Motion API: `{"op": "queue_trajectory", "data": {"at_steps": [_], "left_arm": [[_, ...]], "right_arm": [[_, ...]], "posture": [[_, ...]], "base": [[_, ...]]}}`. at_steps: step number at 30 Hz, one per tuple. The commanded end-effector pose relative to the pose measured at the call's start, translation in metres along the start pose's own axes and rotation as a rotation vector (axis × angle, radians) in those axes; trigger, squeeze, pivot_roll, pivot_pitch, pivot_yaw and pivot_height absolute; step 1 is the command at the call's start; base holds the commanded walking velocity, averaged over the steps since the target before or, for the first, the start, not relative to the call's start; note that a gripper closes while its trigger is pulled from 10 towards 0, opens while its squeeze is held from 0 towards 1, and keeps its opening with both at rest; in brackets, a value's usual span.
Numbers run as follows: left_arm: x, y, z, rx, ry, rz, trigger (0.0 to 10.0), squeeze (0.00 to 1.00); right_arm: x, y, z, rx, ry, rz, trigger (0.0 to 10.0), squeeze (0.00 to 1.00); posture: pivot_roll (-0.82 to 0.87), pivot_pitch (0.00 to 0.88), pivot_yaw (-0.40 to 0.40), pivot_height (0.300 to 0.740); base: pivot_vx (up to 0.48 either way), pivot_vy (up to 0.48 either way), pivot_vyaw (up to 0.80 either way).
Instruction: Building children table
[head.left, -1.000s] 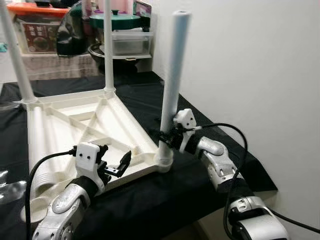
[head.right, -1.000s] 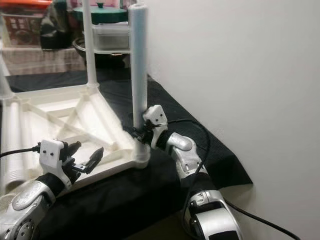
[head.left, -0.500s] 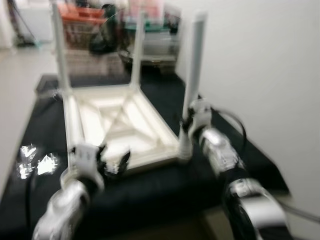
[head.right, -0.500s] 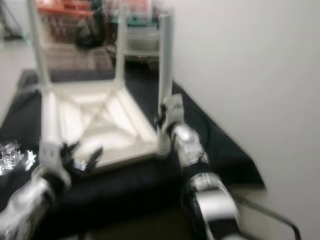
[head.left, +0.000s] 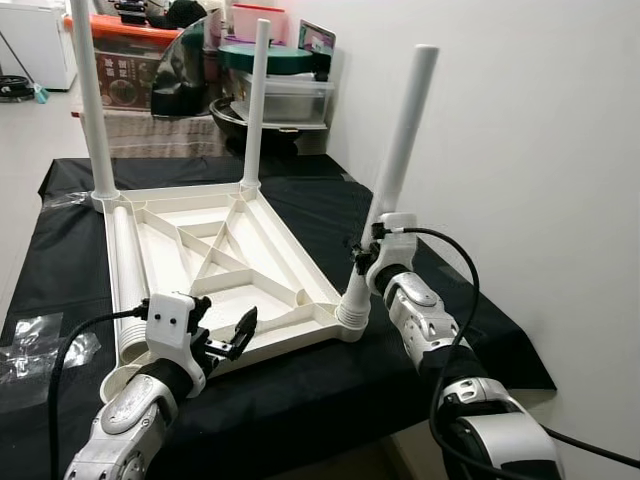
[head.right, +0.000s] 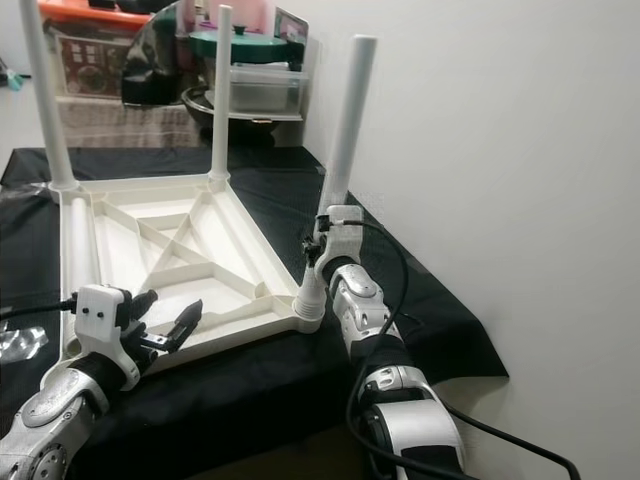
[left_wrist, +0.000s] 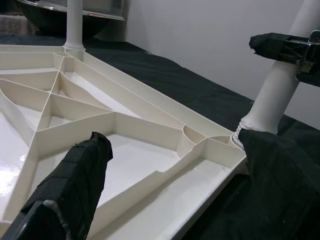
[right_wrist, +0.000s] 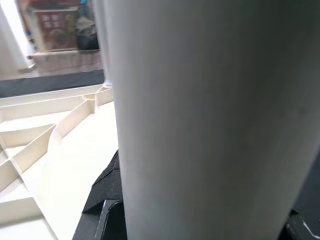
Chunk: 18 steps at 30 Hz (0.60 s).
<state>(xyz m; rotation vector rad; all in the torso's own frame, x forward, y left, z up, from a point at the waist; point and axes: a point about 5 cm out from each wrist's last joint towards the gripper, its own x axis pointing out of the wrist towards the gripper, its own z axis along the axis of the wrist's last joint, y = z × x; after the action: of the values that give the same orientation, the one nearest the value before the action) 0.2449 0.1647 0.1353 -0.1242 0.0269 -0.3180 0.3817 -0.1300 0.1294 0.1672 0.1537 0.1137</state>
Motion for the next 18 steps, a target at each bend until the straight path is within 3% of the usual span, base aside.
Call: {"op": "queue_trajectory", "data": {"at_steps": [1, 9, 10, 11, 13, 14, 16, 17, 18], "left_arm": [[0.003, -0.002, 0.000, 0.010, -0.005, -0.004, 10.0, 0.00], [0.003, -0.001, 0.000, 0.011, -0.007, -0.002, 10.0, 0.00], [0.003, -0.002, 0.001, 0.009, -0.008, -0.008, 10.0, 0.00], [0.003, -0.002, 0.001, 0.009, -0.008, -0.008, 10.0, 0.00], [0.003, -0.001, 0.002, 0.009, -0.008, -0.017, 10.0, 0.00], [0.003, -0.001, 0.002, 0.009, -0.008, -0.017, 10.0, 0.00], [0.003, 0.000, 0.002, 0.011, -0.008, -0.019, 10.0, 0.00], [0.003, 0.000, 0.002, 0.011, -0.008, -0.019, 10.0, 0.00], [0.004, 0.000, 0.002, 0.009, -0.009, -0.022, 10.0, 0.00]], "right_arm": [[-0.017, -0.025, -0.054, 0.011, 0.210, -0.156, 0.0, 0.00], [-0.017, -0.016, -0.050, 0.012, 0.163, -0.111, 0.0, 0.00], [-0.012, -0.010, -0.032, 0.036, 0.101, -0.055, 0.0, 0.00], [-0.012, -0.010, -0.032, 0.036, 0.101, -0.055, 0.0, 0.00], [-0.009, 0.016, 0.031, 0.153, -0.069, 0.168, 0.0, 0.00], [-0.009, 0.016, 0.031, 0.153, -0.069, 0.168, 0.0, 0.00], [-0.018, 0.031, 0.078, 0.207, -0.190, 0.336, 0.0, 0.00], [-0.018, 0.031, 0.078, 0.207, -0.190, 0.336, 0.0, 0.00], [-0.022, 0.034, 0.097, 0.216, -0.237, 0.386, 0.0, 0.00]], "posture": [[0.04, 0.000, -0.130, 0.740], [0.04, 0.000, -0.126, 0.740], [0.04, 0.000, -0.122, 0.740], [0.04, 0.000, -0.122, 0.740], [0.03, 0.000, -0.116, 0.740], [0.03, 0.000, -0.116, 0.740], [0.03, 0.000, -0.112, 0.740], [0.03, 0.000, -0.112, 0.740], [0.03, 0.000, -0.110, 0.740]], "base": [[0.000, 0.000, 0.00], [0.000, 0.000, 0.00], [0.000, 0.000, 0.00], [0.000, 0.000, 0.00], [0.000, 0.000, 0.00], [0.000, 0.000, 0.00], [0.000, 0.000, 0.00], [0.000, 0.000, 0.00], [0.000, 0.000, 0.00]]}}
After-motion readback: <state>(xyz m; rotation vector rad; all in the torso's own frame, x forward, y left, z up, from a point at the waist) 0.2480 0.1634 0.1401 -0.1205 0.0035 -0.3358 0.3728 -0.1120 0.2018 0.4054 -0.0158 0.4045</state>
